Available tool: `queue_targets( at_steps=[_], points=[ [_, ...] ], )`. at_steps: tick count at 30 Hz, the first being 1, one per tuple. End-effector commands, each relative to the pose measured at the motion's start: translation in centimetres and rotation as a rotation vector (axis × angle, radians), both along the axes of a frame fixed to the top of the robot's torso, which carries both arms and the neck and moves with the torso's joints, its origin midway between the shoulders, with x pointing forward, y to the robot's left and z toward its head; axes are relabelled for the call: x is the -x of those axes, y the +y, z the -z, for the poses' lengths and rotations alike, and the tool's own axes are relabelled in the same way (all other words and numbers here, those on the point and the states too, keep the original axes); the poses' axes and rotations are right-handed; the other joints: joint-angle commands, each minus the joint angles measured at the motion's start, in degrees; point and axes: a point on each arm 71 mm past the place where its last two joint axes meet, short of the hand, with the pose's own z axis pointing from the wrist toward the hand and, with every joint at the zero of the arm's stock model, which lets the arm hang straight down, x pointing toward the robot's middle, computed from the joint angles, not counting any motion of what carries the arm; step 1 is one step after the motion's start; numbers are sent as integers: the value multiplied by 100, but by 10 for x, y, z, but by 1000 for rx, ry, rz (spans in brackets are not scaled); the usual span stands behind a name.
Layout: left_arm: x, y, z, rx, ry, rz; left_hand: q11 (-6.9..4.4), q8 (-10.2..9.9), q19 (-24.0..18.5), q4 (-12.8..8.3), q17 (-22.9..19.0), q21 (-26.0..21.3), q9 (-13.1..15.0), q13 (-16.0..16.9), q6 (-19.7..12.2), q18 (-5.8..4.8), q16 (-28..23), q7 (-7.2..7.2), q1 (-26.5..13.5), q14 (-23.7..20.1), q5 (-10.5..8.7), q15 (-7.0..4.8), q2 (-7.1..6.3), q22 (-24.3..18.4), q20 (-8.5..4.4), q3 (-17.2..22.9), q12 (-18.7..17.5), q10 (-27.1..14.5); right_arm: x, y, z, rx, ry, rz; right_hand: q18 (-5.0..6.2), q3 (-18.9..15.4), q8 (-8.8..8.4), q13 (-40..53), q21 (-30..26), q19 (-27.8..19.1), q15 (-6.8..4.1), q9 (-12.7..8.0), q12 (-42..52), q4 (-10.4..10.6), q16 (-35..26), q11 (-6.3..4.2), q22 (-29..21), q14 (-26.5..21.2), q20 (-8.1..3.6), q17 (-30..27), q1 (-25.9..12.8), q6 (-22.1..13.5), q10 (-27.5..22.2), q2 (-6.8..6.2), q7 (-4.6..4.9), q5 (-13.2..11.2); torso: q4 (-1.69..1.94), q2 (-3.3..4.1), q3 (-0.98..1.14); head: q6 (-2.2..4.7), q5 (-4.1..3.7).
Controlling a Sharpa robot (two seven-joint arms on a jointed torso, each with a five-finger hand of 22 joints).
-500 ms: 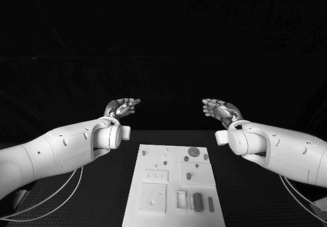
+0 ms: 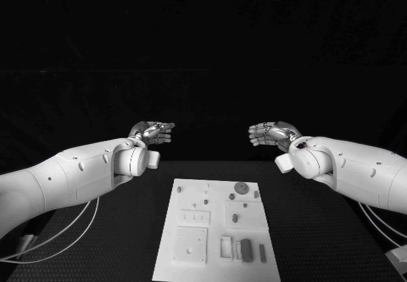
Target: Assemble the parts on the task board
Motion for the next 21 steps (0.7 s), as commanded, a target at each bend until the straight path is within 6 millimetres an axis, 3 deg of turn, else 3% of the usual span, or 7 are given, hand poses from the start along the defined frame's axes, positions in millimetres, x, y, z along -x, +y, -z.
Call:
queue_targets(
  at_steps=[1, 4, 9, 15, 18, 21],
  points=[
    [1, 1, 0, -3, 1, 38, -30, 89, 402, -158, 122, 181, 6, 43, 252, 196, 256, 201, 157, 518, 20, -104, 24, 67, -102, 35, 123, 307, -2, -2, 0, 312, -127, -122, 155, 44, 95, 28, 63, 235, -64, 8, 106, -9, 109, -26, -18, 272, -10, 40, 173, 254, 271, -42, 405, 24, -12, -1, 0, 2, 17],
    [2, 2, -1, -17, -7, 47, -175, 220, 927, -298, 314, 451, 18, 124, 616, 311, 579, 60, 250, 1151, 22, -296, 71, 192, -253, 51, 288, 722, -2, -3, 1, 414, -157, -162, 240, 60, 170, 47, 126, 483, -158, 20, 178, -16, 220, -105, -19, 555, -25, 91, 330, 488, 509, -87, 342, 25, -16, 14, 3, 11, 14],
    [5, -1, 0, -26, -12, 88, -273, 349, 1152, -499, 443, 540, 27, 230, 1064, 309, 654, -22, 347, 1403, 22, -419, 185, 247, -359, 112, 459, 1237, 0, -2, 1, 579, -217, -231, 322, 23, 145, -11, 124, 712, -208, -31, 115, -14, 235, -132, -51, 784, -18, 111, 485, 669, 631, -154, 316, 25, -9, 64, 16, 23, -23],
    [20, -9, 2, -15, -7, 164, -384, 383, 1373, -648, 568, 618, 6, 326, 1394, 297, 700, -37, 371, 1649, 20, -518, 244, 297, -465, 219, 555, 1667, 3, 4, 1, 763, -303, -297, 574, -8, 206, -14, 428, 1531, -576, -54, 187, -11, 555, -296, 41, 1623, -81, 328, 678, 1103, 1098, -236, 224, 19, -3, 164, 43, 40, -78],
    [34, -14, 1, 11, -4, 212, -381, 352, 1379, -702, 588, 606, -14, 326, 1411, 277, 669, -46, 357, 1653, 21, -519, 225, 298, -481, 233, 515, 1678, 6, 8, 2, 843, -343, -331, 662, -32, 242, -6, 586, 1885, -745, -44, 223, -14, 699, -378, 109, 1989, -125, 451, 741, 1298, 1318, -286, 162, 16, 16, 253, 61, 71, -139],
    [48, -20, -2, 36, -8, 257, -309, 242, 1350, -732, 601, 568, -68, 286, 1304, 244, 599, -11, 270, 1617, 21, -491, 151, 289, -488, 215, 380, 1549, 10, 13, 4, 924, -380, -376, 663, -49, 234, 0, 665, 2086, -836, -47, 240, -15, 750, -443, 151, 2194, -196, 545, 789, 1411, 1507, -327, 125, 23, 34, 344, 74, 62, -189]
  ],
)
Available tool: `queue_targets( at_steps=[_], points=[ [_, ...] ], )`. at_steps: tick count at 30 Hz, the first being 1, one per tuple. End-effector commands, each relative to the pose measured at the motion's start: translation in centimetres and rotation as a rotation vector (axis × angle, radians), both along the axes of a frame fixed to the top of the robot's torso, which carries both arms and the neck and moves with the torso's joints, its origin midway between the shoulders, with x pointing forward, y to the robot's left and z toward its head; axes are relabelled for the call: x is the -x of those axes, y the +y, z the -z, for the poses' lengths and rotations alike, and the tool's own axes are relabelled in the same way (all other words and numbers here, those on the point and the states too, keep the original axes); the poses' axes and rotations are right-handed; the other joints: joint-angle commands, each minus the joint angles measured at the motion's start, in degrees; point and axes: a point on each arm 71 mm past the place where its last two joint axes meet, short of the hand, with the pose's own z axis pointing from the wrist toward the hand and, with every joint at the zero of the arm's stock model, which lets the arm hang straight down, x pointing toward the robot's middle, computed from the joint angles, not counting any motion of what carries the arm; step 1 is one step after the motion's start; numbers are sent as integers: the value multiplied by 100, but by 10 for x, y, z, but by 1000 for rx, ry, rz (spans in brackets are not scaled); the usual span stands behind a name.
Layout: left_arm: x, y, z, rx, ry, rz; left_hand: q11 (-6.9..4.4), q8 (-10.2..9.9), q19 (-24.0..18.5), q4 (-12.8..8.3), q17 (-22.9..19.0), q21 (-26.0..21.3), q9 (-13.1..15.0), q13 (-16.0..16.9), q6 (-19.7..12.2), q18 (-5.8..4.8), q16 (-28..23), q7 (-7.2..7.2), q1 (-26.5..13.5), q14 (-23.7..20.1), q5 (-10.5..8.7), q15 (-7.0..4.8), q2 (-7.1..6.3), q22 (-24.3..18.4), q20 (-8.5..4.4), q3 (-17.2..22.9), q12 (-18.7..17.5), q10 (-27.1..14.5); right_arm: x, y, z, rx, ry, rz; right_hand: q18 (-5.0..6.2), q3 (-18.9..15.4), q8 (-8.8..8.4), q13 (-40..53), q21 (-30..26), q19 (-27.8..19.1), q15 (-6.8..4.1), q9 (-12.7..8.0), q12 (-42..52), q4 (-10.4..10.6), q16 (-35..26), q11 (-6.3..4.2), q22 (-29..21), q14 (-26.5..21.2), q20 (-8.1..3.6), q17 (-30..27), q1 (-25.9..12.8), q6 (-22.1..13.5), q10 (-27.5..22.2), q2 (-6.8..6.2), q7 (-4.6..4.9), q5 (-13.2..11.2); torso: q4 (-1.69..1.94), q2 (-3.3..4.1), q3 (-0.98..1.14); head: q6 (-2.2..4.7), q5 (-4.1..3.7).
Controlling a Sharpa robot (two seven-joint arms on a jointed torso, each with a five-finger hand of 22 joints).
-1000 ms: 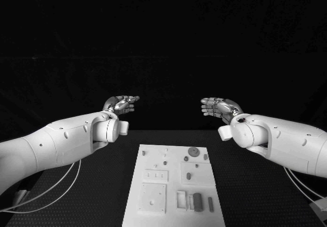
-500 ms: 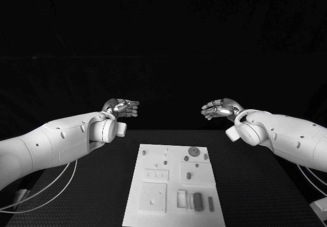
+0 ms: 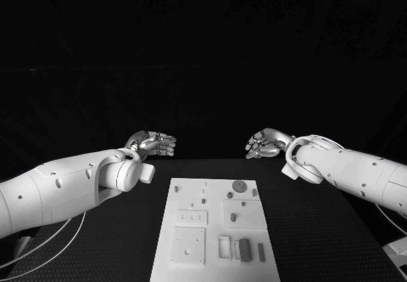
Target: Assemble the parts on the task board
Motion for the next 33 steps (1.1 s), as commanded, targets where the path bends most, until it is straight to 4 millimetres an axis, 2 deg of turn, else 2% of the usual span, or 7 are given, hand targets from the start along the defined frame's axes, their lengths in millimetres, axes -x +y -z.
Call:
queue_targets(
  at_steps=[1, 7, 11, 15, 21, 23, 33],
  points=[
    [12, -11, -5, 24, -30, 90, 72, -87, -2, -41, 4, -47, -38, -40, -88, -40, -56, 24, -79, -22, 21, 26, -88, -6, -8, -3, -105, -109, 6, 10, 4, 225, -90, -103, 77, -32, -3, 10, 68, 173, -80, 0, 30, -7, 59, -54, 49, 164, -59, 75, 87, 101, 152, -43, -23, 19, 39, 170, 29, -1, -70],
    [25, -15, -8, 16, -39, 124, 120, -166, 25, -27, 52, -54, -74, -65, -145, -42, -95, 46, -261, 23, 20, 30, -239, 9, -19, -109, -219, -171, 14, 26, 13, 373, -152, -182, 77, -66, -77, -18, 157, 416, -196, -23, -56, -4, 113, -79, 98, 415, -151, 265, 145, 179, 271, -152, -44, 22, 108, 338, 56, 2, -124],
    [30, -20, -9, 20, -41, 147, 121, -178, 9, -40, 61, -70, -78, -66, -143, -46, -126, 47, -299, 9, 20, 36, -265, 9, -15, -145, -241, -165, 19, 34, 18, 428, -175, -209, 77, -96, -120, -12, 232, 575, -269, -36, -69, 0, 176, -120, 123, 564, -206, 404, 124, 210, 389, -220, -46, 21, 156, 462, 74, 13, -169],
    [33, -24, -9, 23, -39, 156, 112, -190, -5, -55, 72, -85, -82, -60, -142, -47, -154, 59, -323, -3, 20, 43, -272, 9, -10, -170, -248, -134, 24, 41, 24, 469, -187, -240, 77, -115, -156, -10, 304, 697, -323, -45, -111, 5, 237, -146, 130, 655, -261, 555, 89, 261, 471, -266, -63, 21, 200, 588, 83, 21, -193],
    [35, -27, -8, 29, -37, 167, 81, -203, -25, -77, 91, -110, -86, -41, -127, -48, -202, 75, -341, -21, 20, 55, -262, 11, 2, -191, -244, -51, 29, 49, 28, 514, -196, -274, 77, -101, -166, -5, 338, 744, -347, -43, -135, 3, 248, -170, 129, 686, -287, 649, 92, 329, 544, -282, -95, 21, 236, 737, 83, 34, -226],
    [35, -27, -8, 29, -37, 169, 78, -206, -33, -80, 94, -117, -86, -39, -125, -49, -215, 76, -345, -29, 20, 59, -257, 10, 5, -193, -248, -43, 30, 50, 29, 527, -197, -280, 77, -96, -166, -2, 350, 759, -355, -42, -142, 4, 250, -179, 130, 699, -293, 679, 92, 357, 572, -280, -107, 21, 238, 782, 81, 40, -237],
    [35, -25, -8, 32, -34, 174, 83, -220, -65, -96, 105, -148, -90, -39, -120, -54, -267, 76, -356, -64, 20, 75, -252, 6, 20, -202, -283, -43, 35, 56, 34, 547, -196, -306, 77, -88, -168, 3, 376, 788, -373, -38, -163, 6, 248, -197, 130, 728, -306, 747, 79, 425, 631, -275, -134, 21, 277, 928, 67, 61, -267]
  ],
)
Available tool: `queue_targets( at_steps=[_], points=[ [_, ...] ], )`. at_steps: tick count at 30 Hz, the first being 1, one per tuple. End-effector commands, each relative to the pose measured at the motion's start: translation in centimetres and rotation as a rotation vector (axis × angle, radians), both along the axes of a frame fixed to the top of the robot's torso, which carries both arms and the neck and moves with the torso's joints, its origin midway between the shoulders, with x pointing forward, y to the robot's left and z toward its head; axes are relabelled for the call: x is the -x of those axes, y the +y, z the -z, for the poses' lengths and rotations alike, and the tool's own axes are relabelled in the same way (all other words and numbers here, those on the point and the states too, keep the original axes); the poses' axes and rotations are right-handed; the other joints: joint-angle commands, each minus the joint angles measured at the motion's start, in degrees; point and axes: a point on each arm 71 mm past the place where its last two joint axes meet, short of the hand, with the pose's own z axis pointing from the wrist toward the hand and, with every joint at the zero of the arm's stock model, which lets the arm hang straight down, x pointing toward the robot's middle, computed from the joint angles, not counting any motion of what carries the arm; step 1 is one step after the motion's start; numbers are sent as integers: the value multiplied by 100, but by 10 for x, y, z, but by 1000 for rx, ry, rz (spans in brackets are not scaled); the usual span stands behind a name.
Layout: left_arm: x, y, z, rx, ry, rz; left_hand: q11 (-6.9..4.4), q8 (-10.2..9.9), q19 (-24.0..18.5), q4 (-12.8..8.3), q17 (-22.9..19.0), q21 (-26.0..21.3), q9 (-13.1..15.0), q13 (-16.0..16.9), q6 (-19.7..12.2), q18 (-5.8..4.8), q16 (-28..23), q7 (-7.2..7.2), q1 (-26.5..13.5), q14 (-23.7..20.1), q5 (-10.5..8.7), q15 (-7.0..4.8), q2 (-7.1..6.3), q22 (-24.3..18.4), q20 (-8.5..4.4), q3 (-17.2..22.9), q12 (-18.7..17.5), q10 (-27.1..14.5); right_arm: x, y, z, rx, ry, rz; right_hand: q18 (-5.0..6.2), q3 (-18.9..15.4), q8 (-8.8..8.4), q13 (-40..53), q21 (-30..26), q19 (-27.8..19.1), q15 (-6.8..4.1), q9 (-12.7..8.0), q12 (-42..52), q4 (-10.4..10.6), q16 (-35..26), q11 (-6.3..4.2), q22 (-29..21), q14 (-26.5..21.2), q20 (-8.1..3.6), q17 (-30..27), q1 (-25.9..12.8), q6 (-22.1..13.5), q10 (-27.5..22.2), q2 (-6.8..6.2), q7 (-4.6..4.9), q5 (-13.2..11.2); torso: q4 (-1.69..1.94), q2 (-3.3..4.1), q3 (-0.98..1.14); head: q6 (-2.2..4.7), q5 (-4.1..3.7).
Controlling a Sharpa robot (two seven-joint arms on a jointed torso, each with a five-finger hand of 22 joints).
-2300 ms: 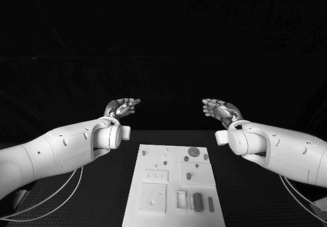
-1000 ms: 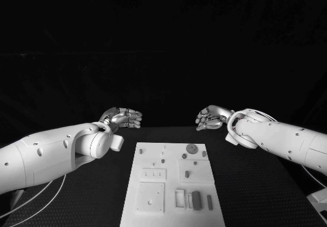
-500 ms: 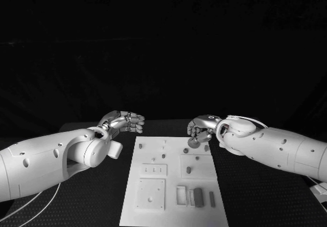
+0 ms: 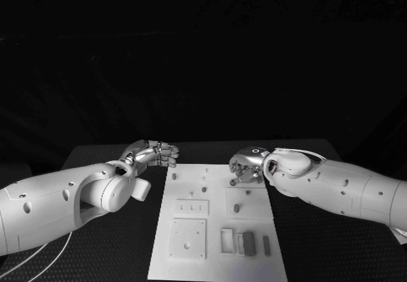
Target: Assemble the parts on the task board
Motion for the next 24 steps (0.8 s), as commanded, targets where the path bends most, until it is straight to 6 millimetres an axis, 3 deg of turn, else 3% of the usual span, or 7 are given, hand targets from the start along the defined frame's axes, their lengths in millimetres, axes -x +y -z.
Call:
queue_targets(
  at_steps=[1, 16, 21, 24],
  points=[
    [0, -2, -1, 11, -8, 31, 7, -24, -44, -7, 7, -19, -10, 6, -8, 19, -30, 27, -55, -22, 20, 33, 5, 3, 0, -24, -43, 34, 4, 5, 4, 61, -6, -29, 119, -10, -18, 6, 36, 57, -2, -1, -36, -8, 22, 1, 115, 31, -3, 11, -19, 43, 44, -40, -10, 21, 25, 91, -9, 16, -6],
    [-1, -1, -1, 15, -3, 25, 10, -33, -53, 1, 22, -34, -12, 8, -3, 20, -58, 25, -77, -29, 20, 41, 25, 3, 8, -30, -66, 40, 4, 4, 6, 97, -25, -23, 119, 4, -28, 9, 58, 75, -15, 0, -58, -7, 12, -14, 116, 54, -12, 71, -46, 95, 96, -8, -28, 21, 54, 227, -23, 43, -58],
    [0, -1, -1, 17, -1, 28, 10, -34, -52, 3, 26, -36, -12, 9, -1, 20, -63, 23, -81, -29, 20, 42, 30, 4, 9, -31, -69, 43, 3, 5, 6, 102, -22, -26, 119, 9, -31, 11, 65, 81, -19, 0, -64, -8, 8, -18, 116, 61, -15, 88, -52, 111, 112, 6, -34, 21, 60, 261, -21, 41, -61],
    [1, -1, -1, 18, 1, 30, 10, -35, -52, 4, 27, -37, -12, 9, -1, 21, -64, 22, -83, -28, 20, 42, 31, 4, 10, -31, -71, 44, 2, 7, 7, 104, -18, -29, 119, 16, -30, 15, 74, 88, -26, 2, -65, -9, 6, -28, 117, 73, -20, 109, -53, 136, 141, 20, -42, 22, 57, 279, -8, 37, -53]
  ],
)
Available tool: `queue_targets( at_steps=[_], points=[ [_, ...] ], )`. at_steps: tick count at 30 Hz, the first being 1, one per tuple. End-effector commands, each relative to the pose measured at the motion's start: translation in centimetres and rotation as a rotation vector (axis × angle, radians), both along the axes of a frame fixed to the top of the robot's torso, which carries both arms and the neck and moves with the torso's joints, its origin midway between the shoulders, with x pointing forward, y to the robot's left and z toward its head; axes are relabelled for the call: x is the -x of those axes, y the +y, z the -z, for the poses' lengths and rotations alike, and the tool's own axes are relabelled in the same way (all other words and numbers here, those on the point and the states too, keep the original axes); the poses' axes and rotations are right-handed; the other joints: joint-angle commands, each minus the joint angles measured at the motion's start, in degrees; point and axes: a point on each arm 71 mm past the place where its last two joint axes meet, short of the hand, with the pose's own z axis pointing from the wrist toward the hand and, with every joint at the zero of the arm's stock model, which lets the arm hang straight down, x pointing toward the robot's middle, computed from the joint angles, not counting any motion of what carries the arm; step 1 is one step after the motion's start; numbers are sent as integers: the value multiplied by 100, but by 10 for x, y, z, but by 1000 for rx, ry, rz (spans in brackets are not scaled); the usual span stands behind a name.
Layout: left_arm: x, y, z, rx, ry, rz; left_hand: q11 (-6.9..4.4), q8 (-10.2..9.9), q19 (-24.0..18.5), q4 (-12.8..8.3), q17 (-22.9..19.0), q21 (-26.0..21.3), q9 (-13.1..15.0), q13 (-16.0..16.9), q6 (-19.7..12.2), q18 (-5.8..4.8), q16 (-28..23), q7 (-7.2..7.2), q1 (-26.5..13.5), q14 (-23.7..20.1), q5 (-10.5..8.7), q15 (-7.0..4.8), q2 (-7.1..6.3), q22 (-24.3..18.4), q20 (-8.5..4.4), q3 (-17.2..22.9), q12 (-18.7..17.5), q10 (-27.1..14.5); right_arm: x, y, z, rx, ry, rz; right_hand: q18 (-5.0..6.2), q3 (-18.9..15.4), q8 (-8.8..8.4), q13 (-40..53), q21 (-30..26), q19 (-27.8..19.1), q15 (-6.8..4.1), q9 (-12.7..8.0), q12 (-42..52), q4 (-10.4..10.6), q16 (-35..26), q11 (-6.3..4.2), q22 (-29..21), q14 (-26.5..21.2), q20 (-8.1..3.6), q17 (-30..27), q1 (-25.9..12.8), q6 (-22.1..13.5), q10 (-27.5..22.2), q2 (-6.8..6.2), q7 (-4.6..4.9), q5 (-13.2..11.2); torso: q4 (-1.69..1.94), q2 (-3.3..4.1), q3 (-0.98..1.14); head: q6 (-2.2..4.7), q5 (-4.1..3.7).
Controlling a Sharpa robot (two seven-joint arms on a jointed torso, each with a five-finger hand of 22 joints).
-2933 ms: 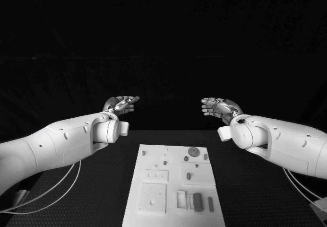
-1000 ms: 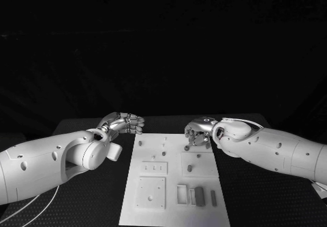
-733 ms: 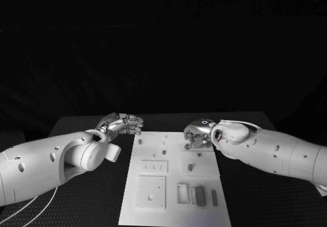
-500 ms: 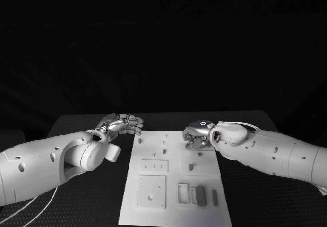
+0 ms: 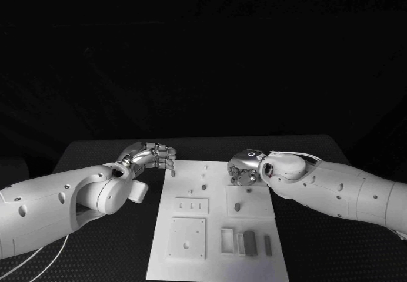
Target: Assemble the parts on the task board
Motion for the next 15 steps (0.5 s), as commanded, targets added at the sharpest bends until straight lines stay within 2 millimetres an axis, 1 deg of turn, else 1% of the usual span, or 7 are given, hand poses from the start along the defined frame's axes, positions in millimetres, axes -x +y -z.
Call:
queue_targets(
  at_steps=[1, 4, 7, 10, 11, 13, 15],
  points=[
    [1, -2, -2, 14, -4, 21, 10, -36, -32, 5, 9, -37, -6, 5, -1, 27, -39, 22, -62, -7, 20, 21, 8, 5, -10, -32, -24, 44, 0, 2, 5, 31, 14, -8, 41, 18, -27, 12, 33, 33, -5, 3, -20, -8, 8, -21, 120, 57, -2, 17, -55, 69, 62, 29, -8, 22, 4, 38, 12, -7, 8],
    [1, -2, -2, 14, -3, 20, 11, -39, -32, 8, 12, -39, -7, 5, -3, 27, -44, 23, -68, -7, 20, 22, 9, 5, -9, -34, -30, 41, 0, 3, 5, 32, 14, -7, 41, 24, -27, 16, 50, 50, -16, 5, -26, -5, 8, -32, 121, 80, -8, 47, -72, 102, 94, 64, -21, 22, 8, 56, 20, -13, 17],
    [1, -2, -1, 13, -2, 19, 13, -44, -32, 11, 16, -42, -8, 5, -6, 28, -49, 24, -75, -6, 20, 23, 11, 6, -8, -36, -37, 39, -1, 3, 5, 34, 16, -7, 41, 24, -27, 16, 51, 50, -16, 5, -26, -5, 8, -33, 121, 80, -8, 48, -73, 103, 95, 65, -22, 22, 13, 75, 26, -14, 20],
    [1, -2, -2, 13, -1, 20, 14, -47, -32, 12, 19, -44, -9, 4, -9, 29, -53, 26, -78, -6, 20, 24, 11, 6, -8, -37, -43, 38, -1, 3, 6, 43, 17, -7, 41, 24, -27, 16, 51, 50, -16, 5, -26, -5, 8, -33, 121, 80, -8, 48, -73, 103, 95, 65, -22, 22, 23, 87, 24, -13, 13],
    [2, -1, -2, 13, -1, 20, 15, -47, -32, 12, 20, -44, -9, 4, -9, 29, -53, 26, -78, -6, 20, 24, 11, 7, -8, -37, -43, 37, -1, 2, 6, 50, 16, -8, 41, 40, -2, 25, 66, 70, -27, 16, -12, -7, 19, -49, 124, 105, -16, 65, -66, 161, 136, 124, -42, 19, 25, 92, 24, -10, 11],
    [2, -1, -1, 14, 0, 21, 15, -47, -32, 12, 20, -44, -9, 4, -9, 29, -54, 26, -78, -6, 20, 24, 11, 7, -8, -37, -44, 37, -2, 1, 7, 56, 20, -5, 41, 45, 5, 28, 72, 77, -32, 20, -9, -9, 22, -55, 125, 114, -19, 72, -63, 180, 149, 138, -51, 19, 23, 100, 28, -6, 13],
    [2, -1, -1, 14, 0, 21, 15, -48, -32, 12, 21, -45, -9, 4, -10, 30, -54, 26, -78, -6, 20, 23, 12, 7, -8, -36, -45, 37, -1, 1, 8, 74, 13, -9, 41, 64, 23, 41, 108, 109, -57, 28, 1, -18, 39, -84, 130, 155, -43, 115, -19, 254, 214, 179, -86, 22, 24, 111, 33, -10, 11]
  ],
)
